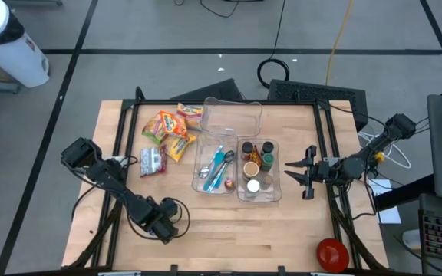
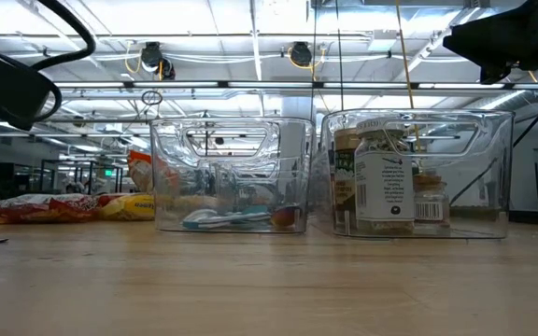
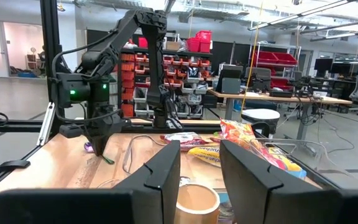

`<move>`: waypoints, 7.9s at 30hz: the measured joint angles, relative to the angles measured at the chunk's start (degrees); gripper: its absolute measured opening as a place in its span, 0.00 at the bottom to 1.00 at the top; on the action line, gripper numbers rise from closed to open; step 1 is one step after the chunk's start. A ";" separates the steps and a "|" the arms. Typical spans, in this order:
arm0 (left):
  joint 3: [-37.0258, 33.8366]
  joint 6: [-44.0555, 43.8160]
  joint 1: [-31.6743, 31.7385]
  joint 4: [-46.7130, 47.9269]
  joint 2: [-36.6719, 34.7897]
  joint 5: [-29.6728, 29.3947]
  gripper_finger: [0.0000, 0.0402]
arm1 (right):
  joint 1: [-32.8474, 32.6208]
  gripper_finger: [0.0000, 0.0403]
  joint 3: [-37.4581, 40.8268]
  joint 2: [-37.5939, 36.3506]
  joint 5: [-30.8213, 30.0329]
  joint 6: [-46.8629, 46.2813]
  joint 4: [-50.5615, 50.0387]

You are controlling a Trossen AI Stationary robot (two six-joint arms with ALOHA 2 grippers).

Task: Pick & Place Food Item
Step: Put the blue green spoon into the bottom left transparent bin, then put the red noodle pack into the top transparent bin

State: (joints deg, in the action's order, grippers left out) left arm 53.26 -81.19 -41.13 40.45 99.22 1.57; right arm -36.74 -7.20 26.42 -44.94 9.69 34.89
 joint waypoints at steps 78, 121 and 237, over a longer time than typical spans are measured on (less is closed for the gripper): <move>4.34 41.00 40.54 -31.38 -12.10 -20.61 0.00 | 0.04 0.26 0.00 0.01 -0.47 0.82 0.02; 21.66 36.24 41.44 -10.93 12.39 -10.32 0.01 | 0.06 0.26 0.02 0.00 -0.28 0.83 0.44; -20.83 14.57 57.94 9.40 -36.54 -8.20 0.73 | 16.30 0.26 -20.59 2.19 9.23 -1.75 -31.78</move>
State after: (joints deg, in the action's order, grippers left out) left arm 32.42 -66.62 16.81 49.85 62.68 -6.63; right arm -20.45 -27.79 28.61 -35.70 7.94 3.11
